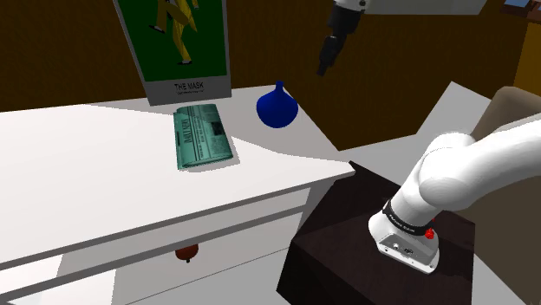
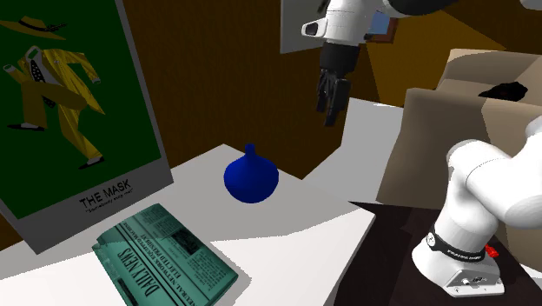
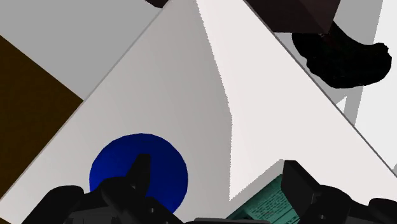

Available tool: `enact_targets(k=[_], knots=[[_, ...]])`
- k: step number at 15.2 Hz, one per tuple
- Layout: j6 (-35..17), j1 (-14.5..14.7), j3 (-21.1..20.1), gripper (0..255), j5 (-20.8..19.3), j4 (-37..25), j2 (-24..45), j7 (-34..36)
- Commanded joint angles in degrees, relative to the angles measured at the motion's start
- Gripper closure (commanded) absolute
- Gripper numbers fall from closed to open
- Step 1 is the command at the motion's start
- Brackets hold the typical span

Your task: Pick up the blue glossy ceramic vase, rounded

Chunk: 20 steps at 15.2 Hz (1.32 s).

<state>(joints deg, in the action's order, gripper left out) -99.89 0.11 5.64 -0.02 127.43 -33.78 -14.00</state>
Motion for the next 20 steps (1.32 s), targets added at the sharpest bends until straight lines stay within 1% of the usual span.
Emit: enact_targets(k=[1,5,9,13,17,18,20], knots=[[-2.4,0.1,1.5,0,0.3,-1.7,4.3,-1.9],[-6.2,0.4,3.8,0,1.6,-5.5,12.6,-5.2],[-9.0,0.6,5.9,0,3.8,-10.6,21.4,-8.7],[-10.7,0.4,7.4,0,6.8,-16.9,30.6,-12.4],[-11.0,-0.4,8.2,0,10.2,-24.7,40.1,-15.9],[-11.0,-0.5,8.2,0,10.5,-25.3,40.8,-16.2],[-12.4,-0.6,8.1,0,10.6,-24.1,41.0,-16.4]])
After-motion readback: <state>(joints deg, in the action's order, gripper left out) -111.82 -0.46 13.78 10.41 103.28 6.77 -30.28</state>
